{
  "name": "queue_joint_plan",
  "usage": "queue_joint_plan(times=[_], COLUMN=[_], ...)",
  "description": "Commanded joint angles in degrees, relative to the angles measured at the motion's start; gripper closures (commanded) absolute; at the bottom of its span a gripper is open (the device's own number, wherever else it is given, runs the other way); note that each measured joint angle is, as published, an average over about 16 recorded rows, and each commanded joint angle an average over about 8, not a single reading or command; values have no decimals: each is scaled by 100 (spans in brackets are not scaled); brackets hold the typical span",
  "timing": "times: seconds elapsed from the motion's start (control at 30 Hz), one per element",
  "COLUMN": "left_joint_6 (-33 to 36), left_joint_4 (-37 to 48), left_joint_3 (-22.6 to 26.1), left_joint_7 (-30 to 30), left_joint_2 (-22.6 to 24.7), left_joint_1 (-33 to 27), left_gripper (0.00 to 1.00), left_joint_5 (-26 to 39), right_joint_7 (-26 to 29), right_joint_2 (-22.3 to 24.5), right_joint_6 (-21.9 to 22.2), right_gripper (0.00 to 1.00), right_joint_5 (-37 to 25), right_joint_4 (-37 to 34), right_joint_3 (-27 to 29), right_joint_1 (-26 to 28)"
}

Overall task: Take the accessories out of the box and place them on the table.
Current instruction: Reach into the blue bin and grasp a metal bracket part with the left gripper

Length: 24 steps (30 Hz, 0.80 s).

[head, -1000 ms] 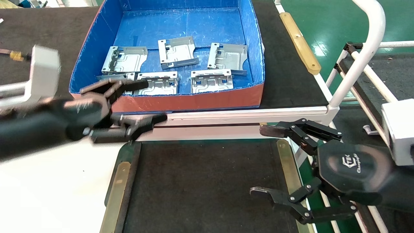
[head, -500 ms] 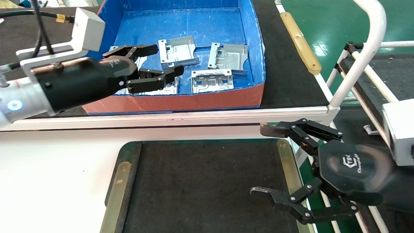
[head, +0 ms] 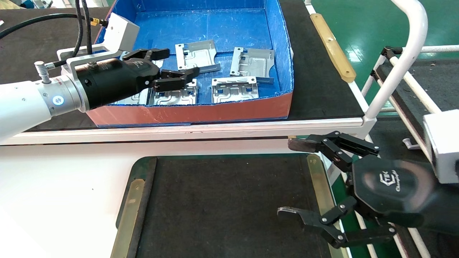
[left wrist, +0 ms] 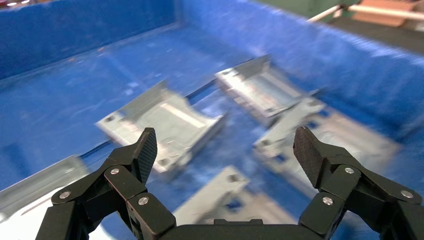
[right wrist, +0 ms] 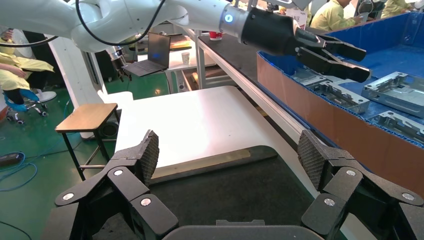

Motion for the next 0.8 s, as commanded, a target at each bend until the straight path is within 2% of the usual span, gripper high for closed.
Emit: queue_joint_plan(times=[0.03,0.33,0.8], left_joint_6=[-47,-241,-627], left_joint_4=[213,1296,2784], left_joint_3=[46,190,179], left_joint_7=[44,481,1208], left_joint_2=[77,599,1299], left_joint_1=[-101,-644,-1238], left_gripper=[0,0,0], left_joint_5=[110,438,530], right_joint_7=[0,0,0], right_joint_2=[0,0,0], right_joint_6=[0,0,0], right_gripper=[0,0,0], right_joint_5=[0,0,0], right_joint_4=[0,0,0], right_joint_3=[0,0,0], right_joint_1=[0,0,0])
